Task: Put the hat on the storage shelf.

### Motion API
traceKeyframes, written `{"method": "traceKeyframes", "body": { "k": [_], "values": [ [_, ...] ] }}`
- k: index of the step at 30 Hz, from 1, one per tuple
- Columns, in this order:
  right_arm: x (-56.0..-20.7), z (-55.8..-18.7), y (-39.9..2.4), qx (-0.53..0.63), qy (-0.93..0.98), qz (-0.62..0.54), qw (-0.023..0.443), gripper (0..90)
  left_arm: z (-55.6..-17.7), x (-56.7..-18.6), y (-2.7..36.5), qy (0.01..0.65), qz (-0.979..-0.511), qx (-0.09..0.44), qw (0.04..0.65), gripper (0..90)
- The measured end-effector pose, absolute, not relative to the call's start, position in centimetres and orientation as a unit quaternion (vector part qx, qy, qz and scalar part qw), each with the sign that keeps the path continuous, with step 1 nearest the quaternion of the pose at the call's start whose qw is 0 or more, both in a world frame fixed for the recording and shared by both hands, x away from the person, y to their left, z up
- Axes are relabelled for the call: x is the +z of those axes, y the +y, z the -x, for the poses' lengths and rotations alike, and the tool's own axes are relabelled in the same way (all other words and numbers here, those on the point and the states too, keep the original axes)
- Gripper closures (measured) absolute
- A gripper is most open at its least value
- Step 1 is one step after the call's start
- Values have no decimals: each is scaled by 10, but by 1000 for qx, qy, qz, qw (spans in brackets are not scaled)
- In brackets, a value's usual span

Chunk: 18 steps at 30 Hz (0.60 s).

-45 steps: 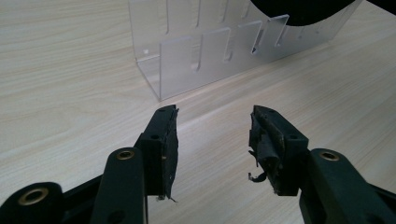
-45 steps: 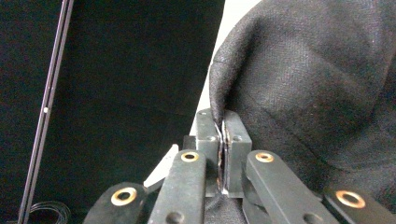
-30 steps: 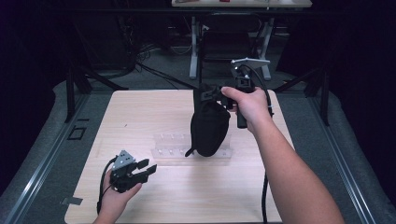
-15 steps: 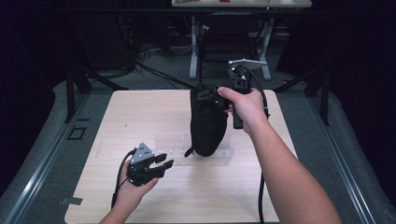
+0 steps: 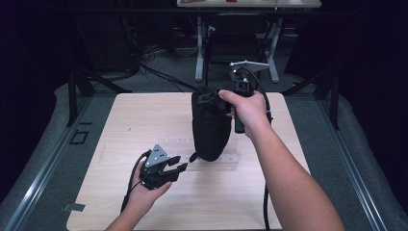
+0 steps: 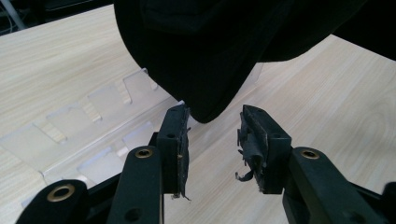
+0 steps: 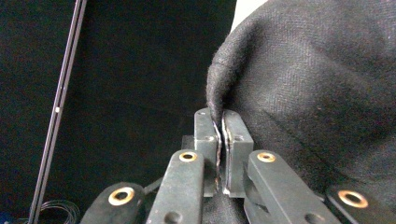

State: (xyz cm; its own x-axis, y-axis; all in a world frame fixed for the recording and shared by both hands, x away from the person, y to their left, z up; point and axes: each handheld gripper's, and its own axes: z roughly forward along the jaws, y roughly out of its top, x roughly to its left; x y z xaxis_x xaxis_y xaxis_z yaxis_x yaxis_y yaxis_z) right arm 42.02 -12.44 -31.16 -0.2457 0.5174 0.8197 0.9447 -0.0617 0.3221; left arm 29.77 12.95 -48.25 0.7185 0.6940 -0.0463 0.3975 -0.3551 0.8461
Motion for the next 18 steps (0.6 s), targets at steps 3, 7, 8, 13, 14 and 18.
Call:
{"method": "traceKeyframes", "body": {
  "k": [3, 7, 8, 13, 14, 18],
  "values": [
    [-312, -420, -122, -457, -645, 566, 234, 867, -299, -480, 126, 337, -806, 159, 460, 645],
    [-311, -420, -120, -458, -644, 566, 233, 866, -301, -477, 119, 332, -809, 157, 459, 668],
    [-312, -420, -120, -458, -645, 565, 235, 866, -301, -477, 118, 332, -810, 158, 457, 671],
    [-312, -419, -117, -458, -646, 563, 235, 866, -304, -478, 109, 335, -812, 165, 448, 744],
    [-312, -419, -116, -460, -644, 564, 233, 866, -304, -478, 108, 334, -813, 167, 446, 781],
    [-312, -418, -115, -458, -648, 561, 236, 858, -302, -478, 107, 328, -819, 179, 436, 824]
  ]
}}
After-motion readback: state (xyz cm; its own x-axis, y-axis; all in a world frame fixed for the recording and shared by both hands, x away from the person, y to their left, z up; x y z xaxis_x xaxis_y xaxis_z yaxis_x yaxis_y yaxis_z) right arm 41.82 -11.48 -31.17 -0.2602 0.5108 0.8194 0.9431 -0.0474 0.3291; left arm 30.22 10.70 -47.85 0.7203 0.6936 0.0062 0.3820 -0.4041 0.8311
